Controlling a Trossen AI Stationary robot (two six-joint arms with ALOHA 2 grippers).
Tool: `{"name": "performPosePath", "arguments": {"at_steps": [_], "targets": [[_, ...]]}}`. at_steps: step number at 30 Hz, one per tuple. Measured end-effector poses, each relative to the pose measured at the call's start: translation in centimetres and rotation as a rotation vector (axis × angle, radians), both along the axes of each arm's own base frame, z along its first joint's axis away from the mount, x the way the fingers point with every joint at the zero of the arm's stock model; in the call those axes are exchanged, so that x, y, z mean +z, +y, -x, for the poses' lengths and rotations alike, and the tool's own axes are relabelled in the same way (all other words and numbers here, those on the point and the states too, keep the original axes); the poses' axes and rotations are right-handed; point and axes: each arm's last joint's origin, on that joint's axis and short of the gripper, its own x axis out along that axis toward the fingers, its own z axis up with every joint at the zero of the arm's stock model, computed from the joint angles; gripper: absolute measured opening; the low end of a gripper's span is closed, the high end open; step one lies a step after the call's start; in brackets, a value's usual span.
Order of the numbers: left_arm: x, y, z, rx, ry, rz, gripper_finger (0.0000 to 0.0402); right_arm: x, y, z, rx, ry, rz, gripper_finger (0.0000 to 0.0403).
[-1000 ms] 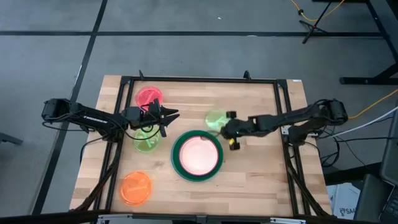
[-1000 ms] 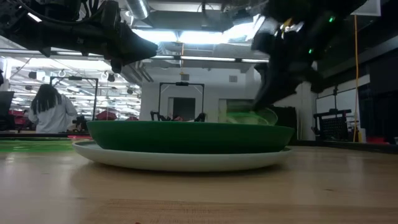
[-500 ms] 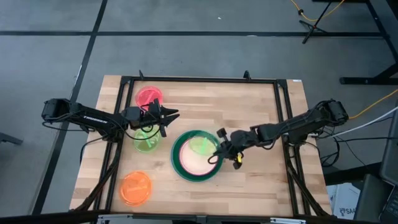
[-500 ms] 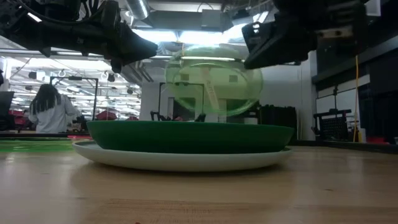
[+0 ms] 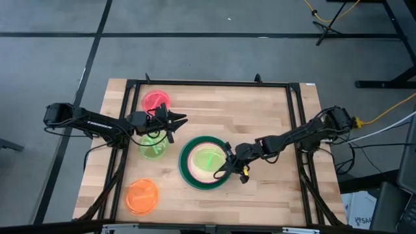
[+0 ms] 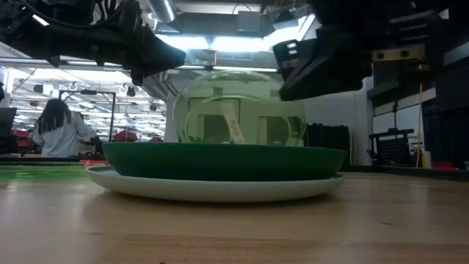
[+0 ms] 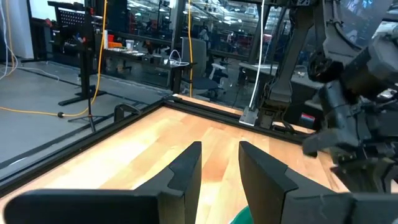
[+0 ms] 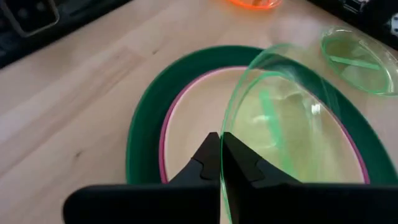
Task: Stack plastic plates
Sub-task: Stack the top green plate on top of the white plate, then stack the light pink plate o top of the light green plate
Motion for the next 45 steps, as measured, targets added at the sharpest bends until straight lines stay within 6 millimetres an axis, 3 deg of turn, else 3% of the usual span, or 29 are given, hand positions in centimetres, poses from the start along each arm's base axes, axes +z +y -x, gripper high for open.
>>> {"name": "performPosePath", "arguments": {"at_steps": [11,20,24,29,38,45], "targets": [[0.0,0.0,0.0,0.0,0.003,0.0,0.0101,-1.3,0.3,-0.9,-0.024,0.011,-0.081,0.001],[0.0,0.0,0.0,0.0,0.004,0.0,0.0101,-1.0,0.1,-0.5,-0.064,0.045,-0.078,0.0113],[-0.1,0.0,0.0,0.0,0.013,0.001,0.0101,1.2,-0.6,1.5,-0.141,0.131,-0.085,0.0136],[-0.1,-0.1,0.0,-0.023,0.014,-0.004,0.0101,2.5,-1.4,5.0,-0.135,0.19,-0.184,0.014],[0.0,0.1,0.0,0.002,-0.015,0.034,0.0101,-1.3,-3.9,12.2,-0.284,-0.024,-0.327,0.014],[0.4,0.2,-0.6,0.019,0.055,0.071,0.0101,-1.1,-4.8,13.6,-0.382,-0.167,-0.24,0.014]]}}
